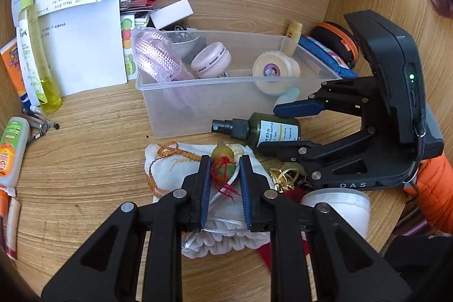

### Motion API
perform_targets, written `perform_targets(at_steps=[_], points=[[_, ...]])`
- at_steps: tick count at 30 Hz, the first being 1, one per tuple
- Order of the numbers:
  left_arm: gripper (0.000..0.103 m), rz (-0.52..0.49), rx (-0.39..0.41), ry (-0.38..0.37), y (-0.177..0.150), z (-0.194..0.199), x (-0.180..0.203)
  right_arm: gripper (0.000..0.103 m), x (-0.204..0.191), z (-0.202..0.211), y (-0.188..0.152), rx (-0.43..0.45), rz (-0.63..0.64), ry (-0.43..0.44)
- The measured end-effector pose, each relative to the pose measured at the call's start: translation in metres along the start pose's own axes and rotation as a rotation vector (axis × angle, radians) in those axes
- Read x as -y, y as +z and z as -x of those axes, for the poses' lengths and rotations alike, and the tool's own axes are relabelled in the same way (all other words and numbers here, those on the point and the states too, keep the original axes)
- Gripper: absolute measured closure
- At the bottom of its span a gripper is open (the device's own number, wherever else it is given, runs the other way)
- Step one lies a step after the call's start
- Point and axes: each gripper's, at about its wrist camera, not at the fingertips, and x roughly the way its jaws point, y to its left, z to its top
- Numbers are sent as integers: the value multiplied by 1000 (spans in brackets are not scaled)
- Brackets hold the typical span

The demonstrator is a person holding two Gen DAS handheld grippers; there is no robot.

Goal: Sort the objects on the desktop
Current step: 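Lift and carry the gourd ornament and green spray bottle over the clear box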

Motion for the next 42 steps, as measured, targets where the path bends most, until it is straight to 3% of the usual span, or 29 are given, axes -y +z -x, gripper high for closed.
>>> perform_targets(at_steps=[1, 12, 17, 19, 23, 24, 32, 42], points=[[83, -2, -1, -1, -1, 1, 0, 55, 0, 0, -1, -3, -1, 0], [61, 36, -12, -25, -1, 3, -1, 58, 5, -2, -8, -11, -57, 58], [59, 52, -20, 4, 7, -2, -2, 60, 1, -1, -9, 1, -36, 48], [60, 63, -20, 28, 9, -4, -6, 61, 1, 0, -10, 5, -35, 48], [83, 75, -16, 87, 10, -6, -12, 62, 1, 2, -12, 21, -35, 51], [85, 80, -16, 95, 10, -6, -13, 63, 1, 4, -12, 27, -36, 52], [85, 72, 25, 137, 9, 3, -9, 65, 2, 29, -14, 97, -55, 50], [85, 67, 103, 105, 21, 31, 4, 65, 3, 64, -18, 183, -74, 48]])
